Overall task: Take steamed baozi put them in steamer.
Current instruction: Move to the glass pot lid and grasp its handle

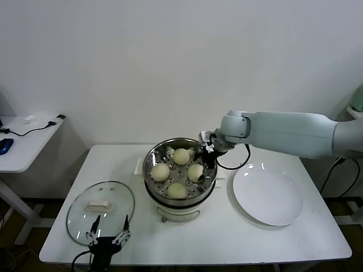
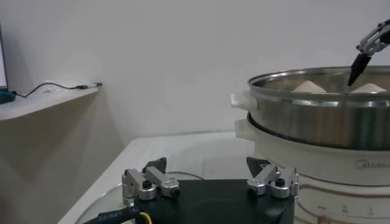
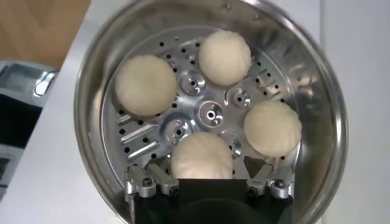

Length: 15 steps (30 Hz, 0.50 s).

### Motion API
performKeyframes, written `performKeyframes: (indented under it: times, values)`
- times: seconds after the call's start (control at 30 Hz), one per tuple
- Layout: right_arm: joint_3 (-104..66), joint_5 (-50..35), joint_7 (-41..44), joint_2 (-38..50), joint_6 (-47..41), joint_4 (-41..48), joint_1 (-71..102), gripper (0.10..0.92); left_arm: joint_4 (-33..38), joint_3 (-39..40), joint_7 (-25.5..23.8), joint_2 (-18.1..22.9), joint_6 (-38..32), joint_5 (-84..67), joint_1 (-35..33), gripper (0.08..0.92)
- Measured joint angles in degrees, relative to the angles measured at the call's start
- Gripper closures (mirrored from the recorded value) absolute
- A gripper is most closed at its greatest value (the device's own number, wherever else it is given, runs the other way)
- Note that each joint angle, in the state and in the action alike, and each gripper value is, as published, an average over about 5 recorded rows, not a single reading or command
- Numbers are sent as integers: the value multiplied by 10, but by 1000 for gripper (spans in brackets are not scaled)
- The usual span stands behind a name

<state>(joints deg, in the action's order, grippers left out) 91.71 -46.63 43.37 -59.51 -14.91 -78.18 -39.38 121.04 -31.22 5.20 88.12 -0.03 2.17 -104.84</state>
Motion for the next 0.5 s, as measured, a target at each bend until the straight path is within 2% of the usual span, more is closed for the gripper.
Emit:
performKeyframes:
  times: [0.2,0.5]
  values:
    - [-49,-26,-13,34,12,3,6,203,5,-1,-2,1,-2,-6,-1,177]
    - [-253,-37,-159,128,29,-2,121,203,10,-10,-1,-7,-6,-24,10,177]
